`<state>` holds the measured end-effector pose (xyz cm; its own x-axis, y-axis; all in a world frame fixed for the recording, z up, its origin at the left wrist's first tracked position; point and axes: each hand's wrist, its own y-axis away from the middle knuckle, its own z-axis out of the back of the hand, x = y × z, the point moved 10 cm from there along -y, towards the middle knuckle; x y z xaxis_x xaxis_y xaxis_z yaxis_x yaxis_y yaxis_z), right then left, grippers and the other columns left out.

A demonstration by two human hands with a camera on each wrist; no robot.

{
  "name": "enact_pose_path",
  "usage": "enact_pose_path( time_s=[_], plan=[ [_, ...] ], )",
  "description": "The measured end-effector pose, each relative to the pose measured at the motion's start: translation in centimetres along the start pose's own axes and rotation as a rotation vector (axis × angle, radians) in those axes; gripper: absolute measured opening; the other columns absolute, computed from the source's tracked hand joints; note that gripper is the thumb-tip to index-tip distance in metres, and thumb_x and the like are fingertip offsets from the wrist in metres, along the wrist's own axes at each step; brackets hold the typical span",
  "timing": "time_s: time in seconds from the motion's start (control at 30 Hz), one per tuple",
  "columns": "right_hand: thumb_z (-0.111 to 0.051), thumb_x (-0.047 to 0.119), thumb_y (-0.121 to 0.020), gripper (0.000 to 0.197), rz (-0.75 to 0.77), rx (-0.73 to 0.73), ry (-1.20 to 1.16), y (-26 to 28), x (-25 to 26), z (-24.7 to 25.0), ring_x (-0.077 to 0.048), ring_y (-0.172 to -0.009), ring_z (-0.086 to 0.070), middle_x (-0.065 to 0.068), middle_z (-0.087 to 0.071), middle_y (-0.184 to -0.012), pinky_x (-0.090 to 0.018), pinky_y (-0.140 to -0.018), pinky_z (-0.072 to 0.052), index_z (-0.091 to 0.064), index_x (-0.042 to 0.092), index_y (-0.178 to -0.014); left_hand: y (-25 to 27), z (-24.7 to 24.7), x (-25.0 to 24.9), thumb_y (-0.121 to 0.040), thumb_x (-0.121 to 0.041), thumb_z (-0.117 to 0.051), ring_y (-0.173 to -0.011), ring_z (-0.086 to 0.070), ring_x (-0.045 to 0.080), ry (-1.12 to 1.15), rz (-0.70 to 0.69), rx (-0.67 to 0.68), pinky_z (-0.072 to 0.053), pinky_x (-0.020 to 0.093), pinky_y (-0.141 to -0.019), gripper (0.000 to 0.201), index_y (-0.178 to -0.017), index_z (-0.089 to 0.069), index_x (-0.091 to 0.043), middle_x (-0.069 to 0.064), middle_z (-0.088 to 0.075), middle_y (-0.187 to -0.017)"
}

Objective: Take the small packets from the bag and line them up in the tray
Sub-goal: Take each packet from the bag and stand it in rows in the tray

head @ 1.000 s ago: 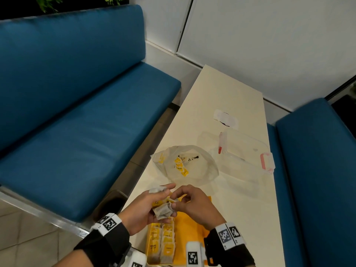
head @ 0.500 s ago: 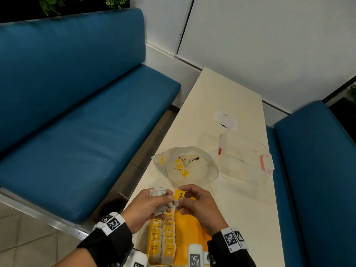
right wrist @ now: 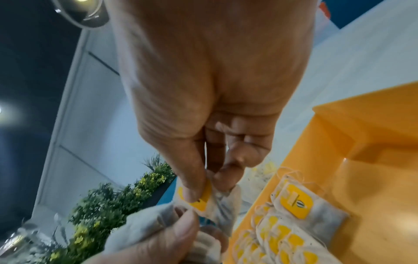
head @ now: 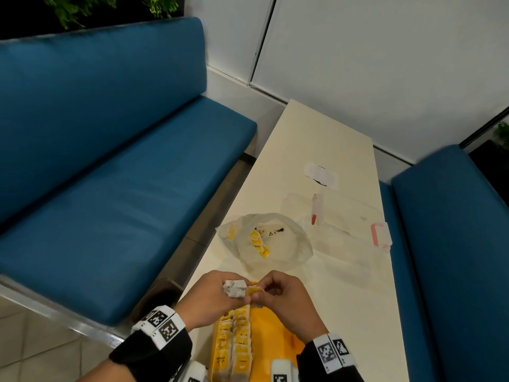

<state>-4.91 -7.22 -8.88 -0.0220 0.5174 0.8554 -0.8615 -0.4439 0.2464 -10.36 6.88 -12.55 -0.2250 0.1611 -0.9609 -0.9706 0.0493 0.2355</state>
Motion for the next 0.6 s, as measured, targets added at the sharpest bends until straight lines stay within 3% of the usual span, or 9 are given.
enact_pose_path(
  time_s=[0.07, 0.2, 0.27, 0.37, 0.47, 0.6],
  plan=[
    [-0.079, 0.005, -0.079, 0.011, -0.005, 0.001, -0.098, 0.1, -0.1, 0.2, -0.014, -0.064, -0.064, -0.014, -0.068, -0.07, -0.022, -0.058, -0.05, -0.069, 0.005, -0.08, 0.0, -0.2, 0.0, -0.085, -0.029, -0.081, -0.07, -0.065, -0.001, -0.047, -0.017, 0.012, -0.051, 0.02, -0.061, 0.005, -0.09, -0.079, -0.028, -0.007, -0.074, -0.079],
    [-0.075, 0.001, -0.083, 0.009, -0.056, 0.015, -0.18, 0.4, -1.2, -0.1, -0.013, -0.056, -0.058, -0.01, -0.067, -0.066, -0.022, -0.052, -0.043, -0.069, -0.003, -0.088, -0.2, -0.1, 0.8, -0.085, -0.031, -0.078, -0.067, -0.064, 0.01, -0.058, 0.022, -0.04, -0.054, 0.033, -0.061, 0.013, -0.083, -0.075, -0.018, 0.005, -0.071, -0.078],
    [-0.073, 0.001, -0.085, 0.005, -0.085, 0.014, -0.2, 0.5, -2.0, -0.2, -0.015, -0.056, -0.055, -0.013, -0.067, -0.065, -0.026, -0.052, -0.041, -0.07, -0.002, -0.089, -0.2, -0.2, 1.0, -0.086, -0.029, -0.078, -0.067, -0.064, 0.012, -0.048, 0.026, -0.048, -0.054, 0.031, -0.059, 0.01, -0.085, -0.076, -0.019, 0.007, -0.071, -0.079],
    [-0.07, 0.0, -0.087, 0.001, -0.133, -0.041, -0.179, 0.6, -3.2, 0.8, -0.012, -0.051, -0.054, -0.013, -0.066, -0.062, -0.023, -0.05, -0.039, -0.07, -0.001, -0.088, -0.2, 0.6, 1.2, -0.089, -0.023, -0.077, -0.065, -0.066, 0.009, 0.026, 0.037, -0.094, -0.053, 0.025, -0.057, 0.003, -0.09, -0.08, -0.024, 0.003, -0.074, -0.08],
    [-0.068, 0.001, -0.088, 0.003, -0.202, -0.049, -0.046, 0.5, -5.2, 1.6, -0.009, -0.05, -0.059, -0.014, -0.066, -0.065, -0.016, -0.049, -0.042, -0.066, 0.0, -0.089, -0.1, 2.7, 2.3, -0.088, -0.023, -0.079, -0.068, -0.069, 0.007, 0.071, 0.072, -0.229, -0.052, 0.02, -0.056, 0.006, -0.092, -0.081, -0.027, -0.003, -0.076, -0.081],
    [-0.067, 0.002, -0.084, 0.016, -0.303, 0.039, 0.135, 0.5, -8.3, 0.7, -0.012, -0.061, -0.063, -0.005, -0.067, -0.069, -0.025, -0.056, -0.051, -0.066, 0.016, -0.077, 0.4, 4.6, 4.2, -0.087, -0.028, -0.08, -0.077, -0.069, 0.003, 0.009, 0.141, -0.348, -0.05, 0.013, -0.062, 0.025, -0.111, -0.078, -0.027, -0.008, -0.077, -0.095]
  ],
)
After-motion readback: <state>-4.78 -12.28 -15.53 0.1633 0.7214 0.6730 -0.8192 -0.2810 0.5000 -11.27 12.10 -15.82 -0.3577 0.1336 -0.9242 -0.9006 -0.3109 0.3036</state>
